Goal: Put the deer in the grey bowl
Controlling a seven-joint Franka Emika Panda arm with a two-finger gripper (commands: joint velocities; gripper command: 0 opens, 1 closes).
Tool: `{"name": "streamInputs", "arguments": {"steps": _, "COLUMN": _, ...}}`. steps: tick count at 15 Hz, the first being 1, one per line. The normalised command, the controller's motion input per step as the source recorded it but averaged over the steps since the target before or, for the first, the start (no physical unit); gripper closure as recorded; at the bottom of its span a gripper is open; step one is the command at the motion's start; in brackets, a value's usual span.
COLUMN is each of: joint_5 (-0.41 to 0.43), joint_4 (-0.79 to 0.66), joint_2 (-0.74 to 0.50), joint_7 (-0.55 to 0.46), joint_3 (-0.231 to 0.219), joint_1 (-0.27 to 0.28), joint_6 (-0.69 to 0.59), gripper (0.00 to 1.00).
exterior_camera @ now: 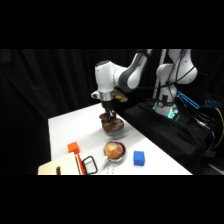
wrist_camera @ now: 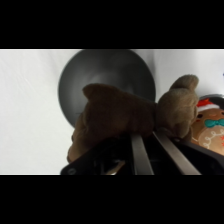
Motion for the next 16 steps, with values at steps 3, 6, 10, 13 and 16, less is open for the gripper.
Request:
{"name": "streamInputs", "arguments": {"steps": 3, "joint_5": -0.172, "joint_4": -0.12, "joint_2": 0.1, "joint_7": 0.14, "joint_3": -0.089, "joint_1": -0.006, "joint_6": 0.43, "gripper": 0.93}}
{"name": "streamInputs", "arguments": {"steps": 6, "joint_5": -0.108, "joint_4": -0.01, "joint_2": 0.16, "joint_7": 0.08, "joint_3": -0.075, "joint_1": -0.017, "joint_6": 0.33, "gripper": 0.62}}
{"name": "streamInputs", "arguments": {"steps": 10, "joint_5": -0.053, "joint_4": 0.01, "joint_2": 0.08, "joint_7": 0.03, "joint_3": -0.035, "joint_1": -0.007, "joint_6": 0.19, "gripper": 0.38}}
{"name": "streamInputs", "arguments": {"steps": 13, "joint_5": -0.089, "joint_4": -0.04, "joint_2": -0.1, "joint_7": 0.01, "joint_3": -0.041, "joint_1": 0.012, "joint_6": 0.0, "gripper": 0.14}}
{"name": "streamInputs", "arguments": {"steps": 16, "joint_5": -0.197, "joint_4": -0.08, "joint_2": -0.34, "joint_7": 0.04, "joint_3": -0.101, "joint_1": 0.034, "joint_6": -0.27, "gripper": 0.0}}
